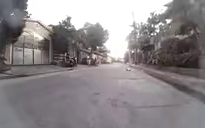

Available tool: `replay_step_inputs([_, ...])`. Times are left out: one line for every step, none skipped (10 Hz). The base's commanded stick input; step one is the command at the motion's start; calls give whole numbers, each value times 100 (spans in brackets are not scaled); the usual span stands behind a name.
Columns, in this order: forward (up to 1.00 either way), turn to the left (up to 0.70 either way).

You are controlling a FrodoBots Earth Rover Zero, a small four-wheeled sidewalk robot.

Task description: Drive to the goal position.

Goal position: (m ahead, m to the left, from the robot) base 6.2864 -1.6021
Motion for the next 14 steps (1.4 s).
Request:
replay_step_inputs([100,0])
replay_step_inputs([100,0])
replay_step_inputs([100,0])
replay_step_inputs([100,0])
replay_step_inputs([100,0])
replay_step_inputs([100,0])
replay_step_inputs([100,0])
replay_step_inputs([100,0])
replay_step_inputs([100,0])
replay_step_inputs([100,0])
replay_step_inputs([100,0])
replay_step_inputs([100,0])
replay_step_inputs([100,0])
replay_step_inputs([100,0])
